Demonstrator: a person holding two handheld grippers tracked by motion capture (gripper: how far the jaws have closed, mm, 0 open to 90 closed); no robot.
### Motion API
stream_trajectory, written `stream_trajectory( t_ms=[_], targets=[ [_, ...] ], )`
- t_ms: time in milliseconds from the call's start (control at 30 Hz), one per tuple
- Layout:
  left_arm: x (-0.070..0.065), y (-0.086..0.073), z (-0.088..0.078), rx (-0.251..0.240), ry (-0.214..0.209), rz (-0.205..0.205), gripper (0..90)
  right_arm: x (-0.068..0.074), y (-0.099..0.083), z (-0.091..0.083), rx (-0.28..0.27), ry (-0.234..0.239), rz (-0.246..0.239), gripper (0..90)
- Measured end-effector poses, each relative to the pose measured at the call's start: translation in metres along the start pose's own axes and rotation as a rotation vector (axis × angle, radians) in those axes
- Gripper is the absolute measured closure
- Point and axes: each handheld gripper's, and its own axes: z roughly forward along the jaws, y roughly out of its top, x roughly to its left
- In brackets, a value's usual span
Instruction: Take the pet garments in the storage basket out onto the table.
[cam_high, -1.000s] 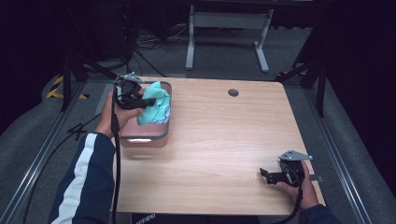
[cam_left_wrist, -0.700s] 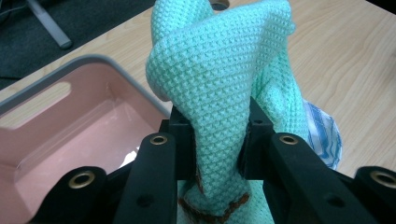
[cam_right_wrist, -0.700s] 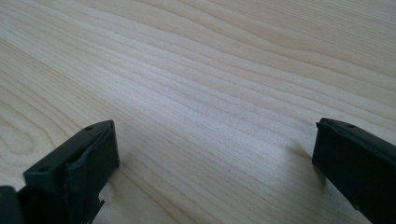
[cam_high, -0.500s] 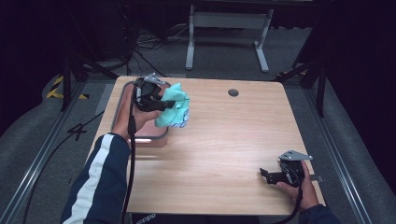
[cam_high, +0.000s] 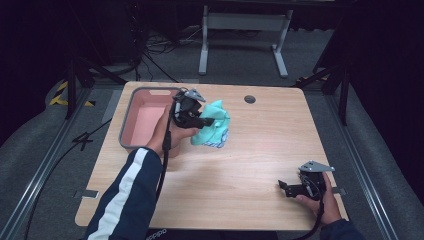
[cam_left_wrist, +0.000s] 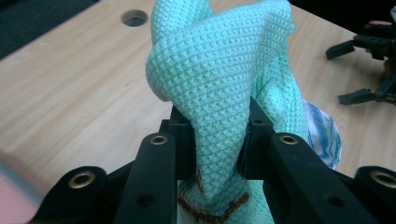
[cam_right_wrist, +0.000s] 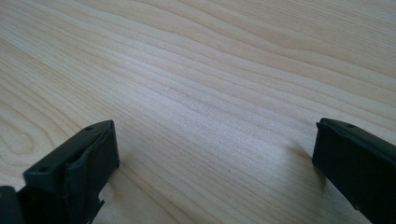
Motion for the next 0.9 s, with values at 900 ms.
stream_trajectory(
  t_ms=[900],
  targets=[
    [-0.031, -0.044, 0.125, 0.161, -0.099, -0.072, 58.9, 0.000, 0.000, 0.000, 0.000, 0.000, 0.000, 0.7]
  ],
)
